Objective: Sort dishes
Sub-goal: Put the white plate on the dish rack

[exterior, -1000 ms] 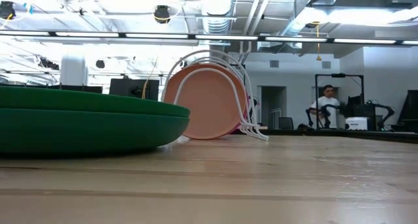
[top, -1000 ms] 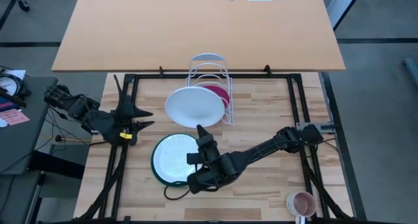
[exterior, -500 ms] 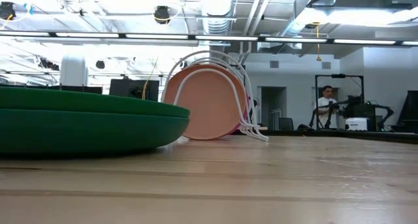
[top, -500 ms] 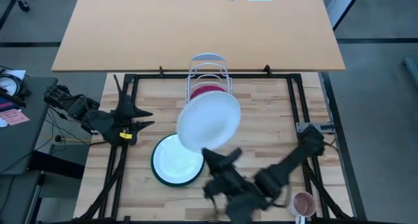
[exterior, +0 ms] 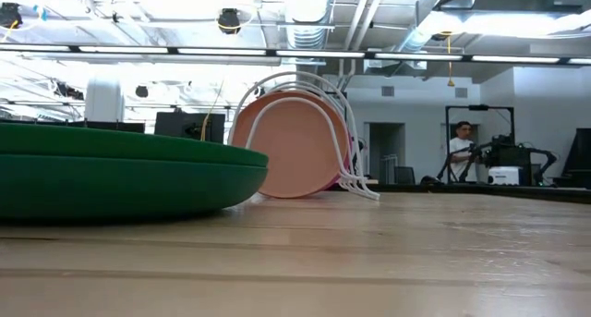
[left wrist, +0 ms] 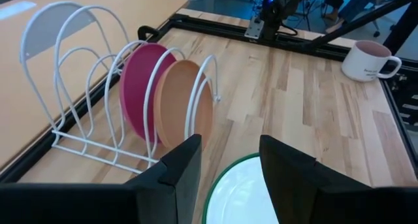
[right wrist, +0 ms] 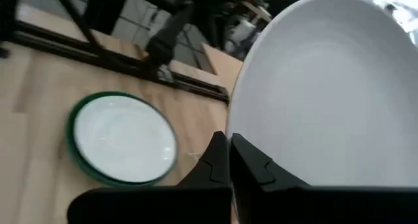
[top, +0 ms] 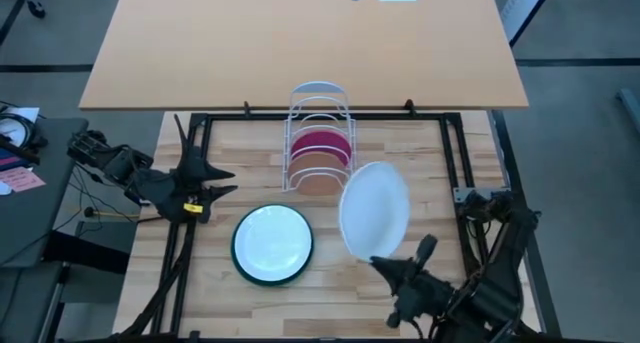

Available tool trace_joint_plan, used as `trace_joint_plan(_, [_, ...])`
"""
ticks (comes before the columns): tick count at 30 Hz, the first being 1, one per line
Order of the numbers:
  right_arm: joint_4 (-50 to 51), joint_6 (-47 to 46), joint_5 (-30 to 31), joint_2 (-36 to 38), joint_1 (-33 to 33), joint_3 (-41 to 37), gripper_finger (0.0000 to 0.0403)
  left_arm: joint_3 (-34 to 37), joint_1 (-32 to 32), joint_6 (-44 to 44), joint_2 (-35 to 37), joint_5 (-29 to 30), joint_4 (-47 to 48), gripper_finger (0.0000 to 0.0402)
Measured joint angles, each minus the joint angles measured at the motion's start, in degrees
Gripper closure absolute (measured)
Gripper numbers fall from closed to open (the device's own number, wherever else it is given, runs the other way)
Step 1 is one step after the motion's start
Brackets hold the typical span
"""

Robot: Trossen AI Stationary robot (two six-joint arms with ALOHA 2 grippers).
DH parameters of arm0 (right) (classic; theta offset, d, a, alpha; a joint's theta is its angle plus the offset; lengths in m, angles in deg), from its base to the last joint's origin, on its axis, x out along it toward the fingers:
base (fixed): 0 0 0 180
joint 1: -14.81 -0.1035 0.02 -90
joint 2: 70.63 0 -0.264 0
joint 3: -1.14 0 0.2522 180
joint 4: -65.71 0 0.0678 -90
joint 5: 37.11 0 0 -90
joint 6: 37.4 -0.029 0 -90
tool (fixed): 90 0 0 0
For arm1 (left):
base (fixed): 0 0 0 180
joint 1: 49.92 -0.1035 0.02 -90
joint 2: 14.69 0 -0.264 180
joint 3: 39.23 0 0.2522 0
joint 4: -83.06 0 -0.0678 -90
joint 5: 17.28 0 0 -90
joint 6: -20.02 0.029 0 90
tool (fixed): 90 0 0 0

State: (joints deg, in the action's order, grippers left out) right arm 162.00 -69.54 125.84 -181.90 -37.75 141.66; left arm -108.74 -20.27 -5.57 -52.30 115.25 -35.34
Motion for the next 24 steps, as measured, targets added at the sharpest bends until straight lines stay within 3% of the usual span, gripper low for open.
trace_joint_plan(5, [-2.69,-1.11,-2.86,1.43,1.06,-1.48,0.0403,0.02,-0.01,0.63,-0.7,0.02,-0.12,0.0254])
trace_joint_plan(8, [-12.07,7.46,-7.39,1.43,2.92,-1.5,0.0403,0.02,-0.02,0.93,-1.05,0.05,-0.93,0.0254])
trace_joint_plan(11, [-26.32,22.41,-18.88,0.6,5.15,-1.46,0.0403,0.02,0.0,2.01,-1.17,0.07,-1.8,0.0254])
trace_joint_plan(16, [-42.94,50.17,-44.7,-0.75,7.86,-1.66,0.0403,0.02,0.01,2.27,-1.31,0.04,-2.6,0.0254])
trace_joint_plan(24, [-52.35,69.07,-63.63,7.78,11.96,-1.4,0.0403,0.02,0.0,2.65,-1.36,0.02,-2.58,0.0254])
